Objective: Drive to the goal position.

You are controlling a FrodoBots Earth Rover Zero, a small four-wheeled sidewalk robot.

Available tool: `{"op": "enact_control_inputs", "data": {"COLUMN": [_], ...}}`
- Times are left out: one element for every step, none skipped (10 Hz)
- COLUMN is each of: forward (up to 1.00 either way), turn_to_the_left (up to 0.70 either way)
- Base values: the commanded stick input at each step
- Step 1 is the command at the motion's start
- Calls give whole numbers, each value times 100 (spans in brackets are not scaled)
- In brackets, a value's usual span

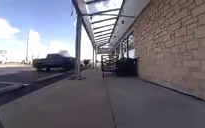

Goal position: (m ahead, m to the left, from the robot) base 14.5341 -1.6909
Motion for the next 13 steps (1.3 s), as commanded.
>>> {"op": "enact_control_inputs", "data": {"forward": [85, 85, 85, 85, 85, 85, 85, 85, 85, 85, 85, 85, 85], "turn_to_the_left": [27, 27, 27, 27, 27, 27, 0, 0, 0, 0, 0, 0, 0]}}
